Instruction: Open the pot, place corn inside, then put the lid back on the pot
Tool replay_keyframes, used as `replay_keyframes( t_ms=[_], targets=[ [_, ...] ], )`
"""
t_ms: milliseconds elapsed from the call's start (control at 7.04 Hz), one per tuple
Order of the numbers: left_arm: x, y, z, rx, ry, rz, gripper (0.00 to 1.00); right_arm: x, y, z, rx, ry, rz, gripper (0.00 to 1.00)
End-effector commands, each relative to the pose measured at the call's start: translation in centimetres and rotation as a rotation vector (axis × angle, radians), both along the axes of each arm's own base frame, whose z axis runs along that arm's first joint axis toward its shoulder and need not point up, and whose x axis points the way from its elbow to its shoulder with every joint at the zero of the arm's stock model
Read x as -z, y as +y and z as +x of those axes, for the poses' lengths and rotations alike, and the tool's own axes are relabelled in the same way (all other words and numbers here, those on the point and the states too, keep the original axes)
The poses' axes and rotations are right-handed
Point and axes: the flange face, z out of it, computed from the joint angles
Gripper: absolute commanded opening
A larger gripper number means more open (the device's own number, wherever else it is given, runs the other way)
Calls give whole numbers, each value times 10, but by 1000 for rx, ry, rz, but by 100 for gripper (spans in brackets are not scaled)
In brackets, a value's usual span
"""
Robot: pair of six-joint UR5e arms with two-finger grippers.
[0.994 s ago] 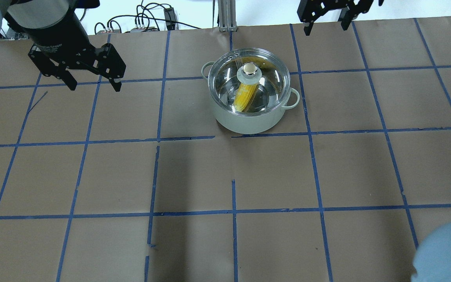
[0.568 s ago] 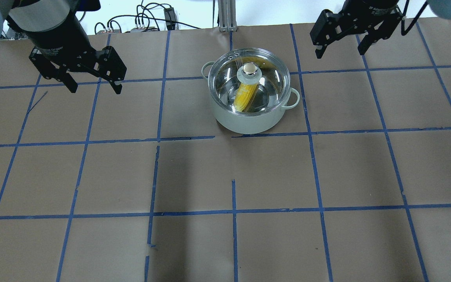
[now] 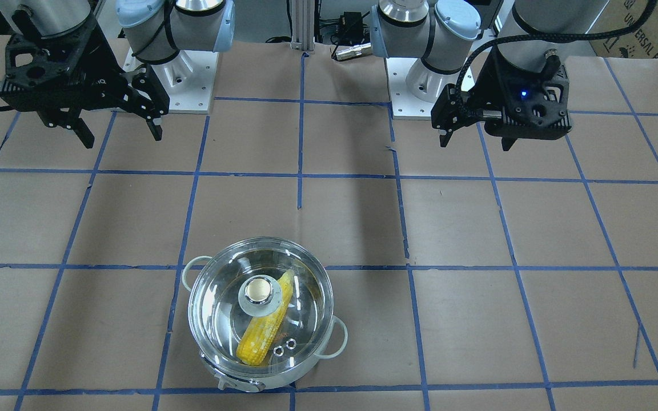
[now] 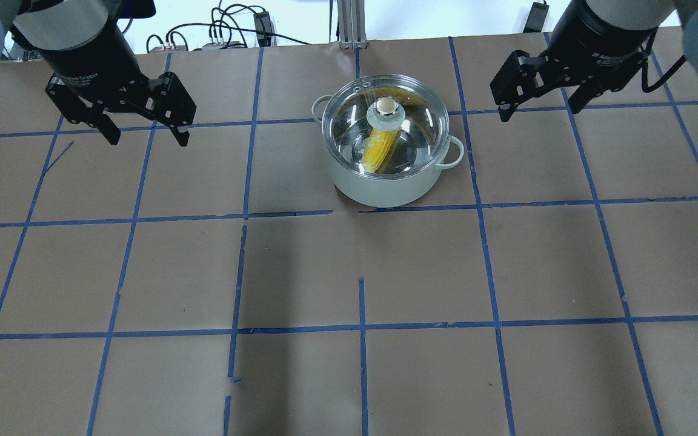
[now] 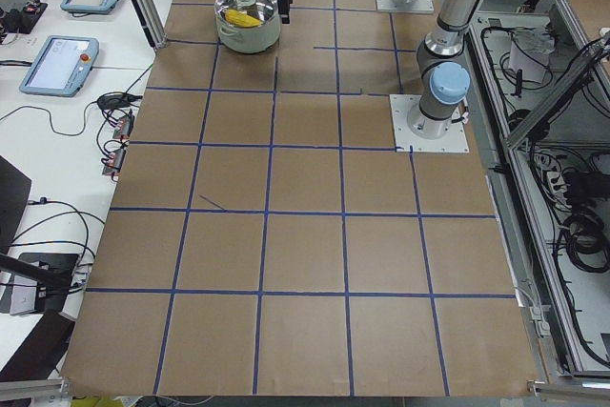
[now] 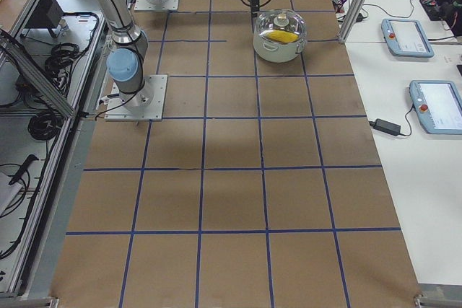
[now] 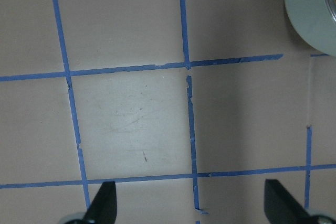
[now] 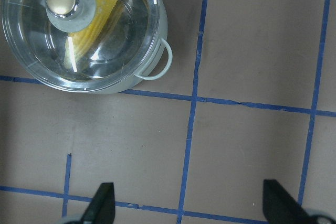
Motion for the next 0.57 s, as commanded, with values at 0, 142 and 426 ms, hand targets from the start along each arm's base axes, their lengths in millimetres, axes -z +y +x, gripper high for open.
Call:
replay_keyframes(
  t_ms=[0,142,426],
  targets=[
    [0,0,0,0,-1,-1,100,11,0,0,-2,5,33,100],
    [-2,2,0,-1,1,-4,100,12,0,0,-2,8,41,100],
    [3,-7,0,74,-2,6,100,13,0,-5,4,54,44,100]
  ],
)
